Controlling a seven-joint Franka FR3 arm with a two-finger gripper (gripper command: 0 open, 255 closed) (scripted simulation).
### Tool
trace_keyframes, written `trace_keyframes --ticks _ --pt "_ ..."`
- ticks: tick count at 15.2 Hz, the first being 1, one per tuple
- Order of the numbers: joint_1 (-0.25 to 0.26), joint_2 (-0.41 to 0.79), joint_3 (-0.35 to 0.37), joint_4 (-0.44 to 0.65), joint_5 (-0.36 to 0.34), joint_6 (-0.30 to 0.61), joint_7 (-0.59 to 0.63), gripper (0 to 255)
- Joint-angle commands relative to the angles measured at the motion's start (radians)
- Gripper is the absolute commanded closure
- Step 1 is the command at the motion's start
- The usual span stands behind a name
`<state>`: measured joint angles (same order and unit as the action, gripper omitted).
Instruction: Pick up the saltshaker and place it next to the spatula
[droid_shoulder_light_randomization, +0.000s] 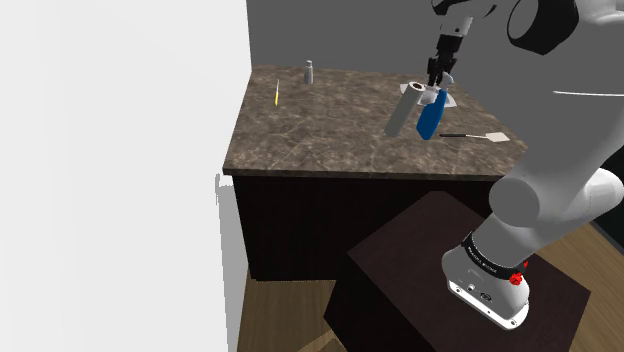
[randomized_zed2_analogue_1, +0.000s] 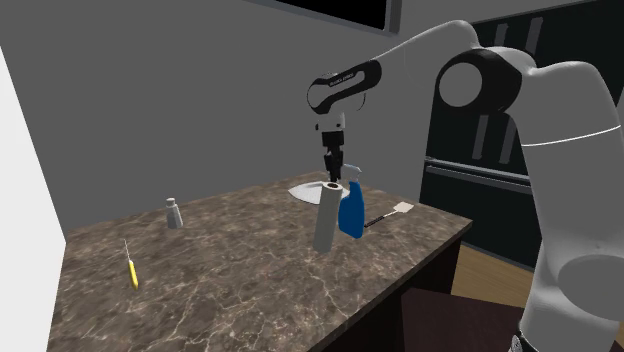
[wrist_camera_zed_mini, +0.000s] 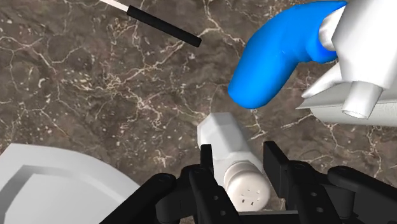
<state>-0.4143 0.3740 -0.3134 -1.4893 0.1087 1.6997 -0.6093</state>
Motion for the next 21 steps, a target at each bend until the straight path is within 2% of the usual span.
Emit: trace_keyframes --ticks 1,14,21 --pt "0.001 0.005 0.001 -0.021 0.002 0.027 -0.001 255" --pt "0.002 0.048 0.009 -0.140 0.018 0.186 -0.012 255" --pt "0.002 0.048 0.009 -0.140 0.018 0.186 -0.012 255"
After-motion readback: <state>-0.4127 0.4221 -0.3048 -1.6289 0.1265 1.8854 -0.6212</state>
